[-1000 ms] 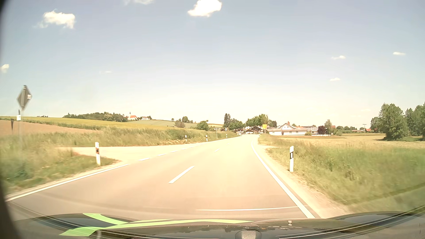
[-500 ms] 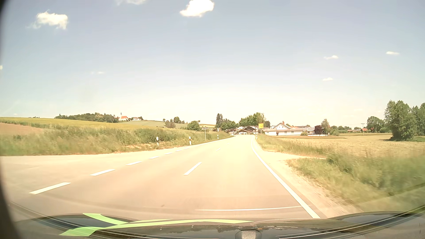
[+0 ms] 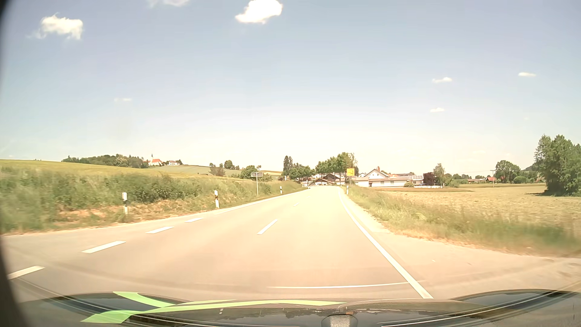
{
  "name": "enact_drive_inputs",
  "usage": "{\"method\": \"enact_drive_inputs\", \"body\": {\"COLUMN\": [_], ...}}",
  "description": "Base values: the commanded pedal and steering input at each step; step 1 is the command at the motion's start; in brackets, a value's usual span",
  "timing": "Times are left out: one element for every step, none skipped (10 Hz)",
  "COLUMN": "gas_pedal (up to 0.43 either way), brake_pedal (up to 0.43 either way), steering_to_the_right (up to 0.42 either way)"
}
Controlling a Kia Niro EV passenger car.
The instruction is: Follow the waypoints while adhering to traffic rules and regulations
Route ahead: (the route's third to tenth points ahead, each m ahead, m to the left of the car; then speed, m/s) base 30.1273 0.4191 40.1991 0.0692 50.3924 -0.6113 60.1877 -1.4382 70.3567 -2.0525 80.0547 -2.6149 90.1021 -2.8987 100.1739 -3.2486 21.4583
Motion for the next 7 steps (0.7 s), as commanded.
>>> {"method": "enact_drive_inputs", "body": {"gas_pedal": [0.240,0.240,0.240,0.228,0.228,0.189,0.150], "brake_pedal": [0.000,0.000,0.000,0.000,0.000,0.000,0.000], "steering_to_the_right": [0.017,0.016,0.014,0.011,0.008,0.007,0.006]}}
